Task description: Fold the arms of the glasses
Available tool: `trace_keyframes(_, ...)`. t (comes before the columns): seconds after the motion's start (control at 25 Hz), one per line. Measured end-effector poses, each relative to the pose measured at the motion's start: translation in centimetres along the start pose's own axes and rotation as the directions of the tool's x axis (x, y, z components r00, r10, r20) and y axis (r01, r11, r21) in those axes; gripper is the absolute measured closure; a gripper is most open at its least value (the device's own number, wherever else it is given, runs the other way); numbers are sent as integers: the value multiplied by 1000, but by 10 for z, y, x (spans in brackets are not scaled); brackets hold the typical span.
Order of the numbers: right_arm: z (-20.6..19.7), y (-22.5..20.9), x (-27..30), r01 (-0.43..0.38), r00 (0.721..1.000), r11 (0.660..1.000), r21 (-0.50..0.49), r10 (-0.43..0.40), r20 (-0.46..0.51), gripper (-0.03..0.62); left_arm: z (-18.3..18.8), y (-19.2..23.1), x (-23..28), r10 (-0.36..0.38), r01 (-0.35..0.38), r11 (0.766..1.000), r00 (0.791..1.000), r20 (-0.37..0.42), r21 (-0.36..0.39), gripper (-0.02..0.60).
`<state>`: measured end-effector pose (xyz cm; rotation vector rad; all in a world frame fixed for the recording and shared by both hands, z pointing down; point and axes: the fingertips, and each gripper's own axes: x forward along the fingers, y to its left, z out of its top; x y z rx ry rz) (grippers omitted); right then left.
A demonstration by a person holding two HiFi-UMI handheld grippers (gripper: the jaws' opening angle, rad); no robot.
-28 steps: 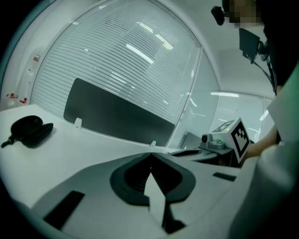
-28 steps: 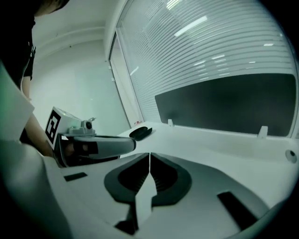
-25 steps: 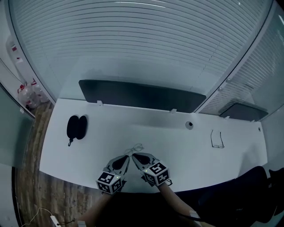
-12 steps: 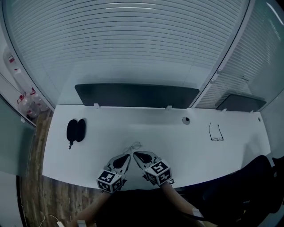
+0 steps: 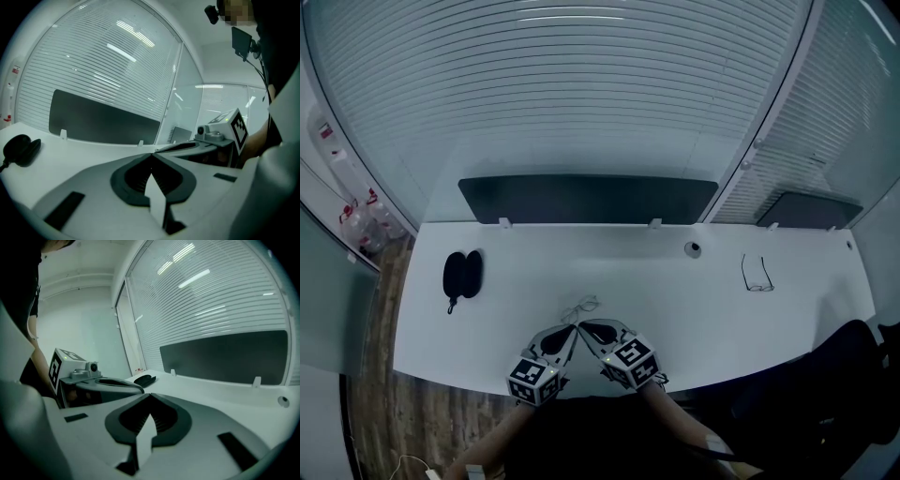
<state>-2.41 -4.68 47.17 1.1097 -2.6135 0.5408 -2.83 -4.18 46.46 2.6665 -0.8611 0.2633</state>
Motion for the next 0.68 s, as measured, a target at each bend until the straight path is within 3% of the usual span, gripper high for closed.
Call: trace_keyframes(0.68,-2,7,-3,-5,1000,1000,0,5,1,577,-4,-4,-6,-1,1,1000,1000,-3,-1,571)
